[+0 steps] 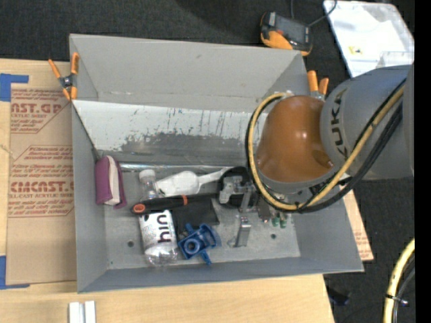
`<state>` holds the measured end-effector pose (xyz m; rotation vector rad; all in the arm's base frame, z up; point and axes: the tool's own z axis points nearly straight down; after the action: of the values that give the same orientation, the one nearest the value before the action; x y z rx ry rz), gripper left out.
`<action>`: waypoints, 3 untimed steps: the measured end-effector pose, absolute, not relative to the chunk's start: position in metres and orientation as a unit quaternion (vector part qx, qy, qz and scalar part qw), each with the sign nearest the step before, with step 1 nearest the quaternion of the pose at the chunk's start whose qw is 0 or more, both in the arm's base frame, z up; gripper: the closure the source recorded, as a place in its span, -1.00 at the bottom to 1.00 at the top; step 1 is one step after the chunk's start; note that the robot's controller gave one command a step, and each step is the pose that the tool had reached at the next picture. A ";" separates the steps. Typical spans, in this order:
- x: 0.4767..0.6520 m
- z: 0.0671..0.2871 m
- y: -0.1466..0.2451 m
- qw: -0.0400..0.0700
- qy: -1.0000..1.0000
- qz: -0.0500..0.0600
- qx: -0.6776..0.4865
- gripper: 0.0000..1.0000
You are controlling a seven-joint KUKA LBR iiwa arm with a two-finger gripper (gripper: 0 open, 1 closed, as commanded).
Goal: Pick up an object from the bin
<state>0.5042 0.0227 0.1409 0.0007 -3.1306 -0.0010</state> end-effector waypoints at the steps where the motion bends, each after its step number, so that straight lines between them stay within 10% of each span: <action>1: 0.506 0.145 0.023 0.002 -1.000 0.000 0.000 -1.00; 3: 0.521 0.067 0.031 0.002 -1.000 -0.002 0.001 -1.00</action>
Offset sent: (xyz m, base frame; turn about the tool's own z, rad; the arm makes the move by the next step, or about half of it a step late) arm 0.0132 0.0248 -0.0658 -0.0892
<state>0.5213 0.0306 0.0673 0.0024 -3.1370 -0.0048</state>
